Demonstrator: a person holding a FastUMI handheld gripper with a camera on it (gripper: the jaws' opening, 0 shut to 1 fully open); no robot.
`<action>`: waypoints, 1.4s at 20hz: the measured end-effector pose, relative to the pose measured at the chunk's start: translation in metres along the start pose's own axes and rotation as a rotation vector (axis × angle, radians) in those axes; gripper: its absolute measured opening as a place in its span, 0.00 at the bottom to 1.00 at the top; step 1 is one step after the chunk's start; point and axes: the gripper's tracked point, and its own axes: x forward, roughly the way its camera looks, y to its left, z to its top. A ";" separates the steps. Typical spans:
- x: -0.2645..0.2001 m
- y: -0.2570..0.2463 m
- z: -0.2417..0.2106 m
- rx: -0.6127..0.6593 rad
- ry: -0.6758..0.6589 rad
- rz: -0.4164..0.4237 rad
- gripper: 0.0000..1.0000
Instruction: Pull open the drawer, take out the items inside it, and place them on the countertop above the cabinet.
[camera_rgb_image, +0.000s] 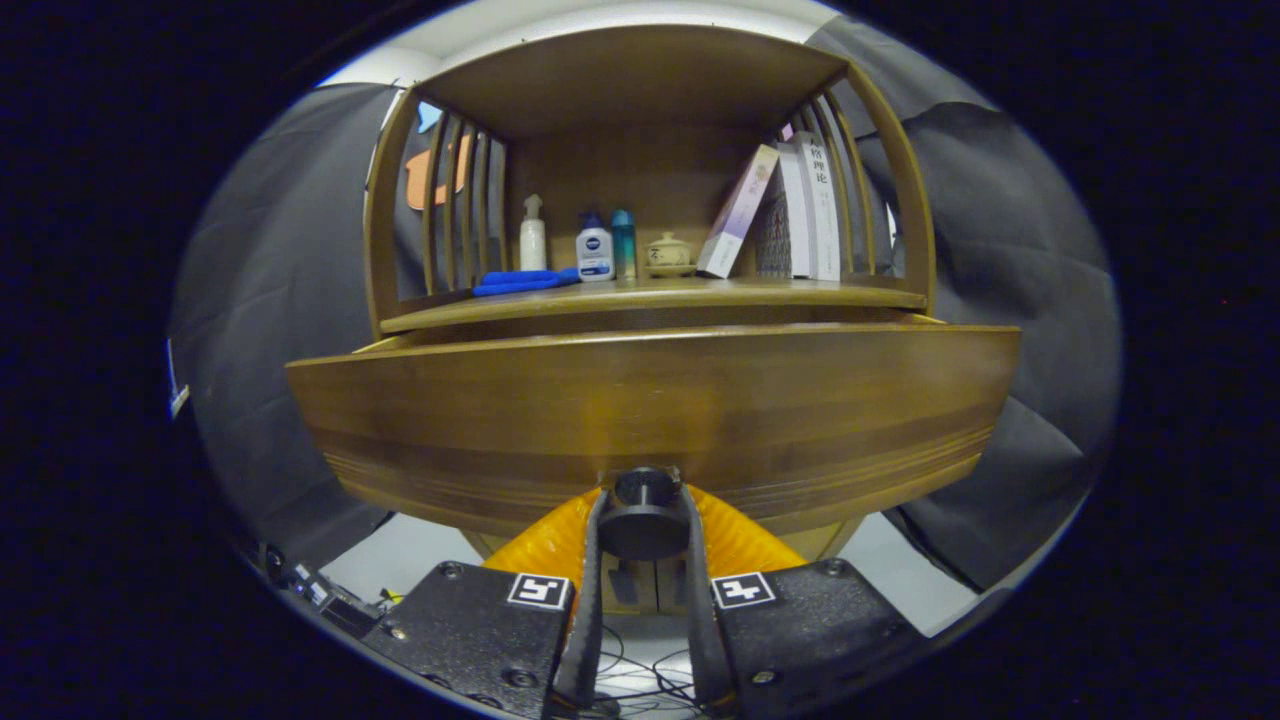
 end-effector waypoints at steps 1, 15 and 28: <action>-0.010 0.000 -0.005 -0.008 0.009 0.008 0.39; -0.081 0.005 -0.050 -0.110 0.056 0.088 0.39; -0.129 0.030 0.008 -0.132 0.124 0.204 0.66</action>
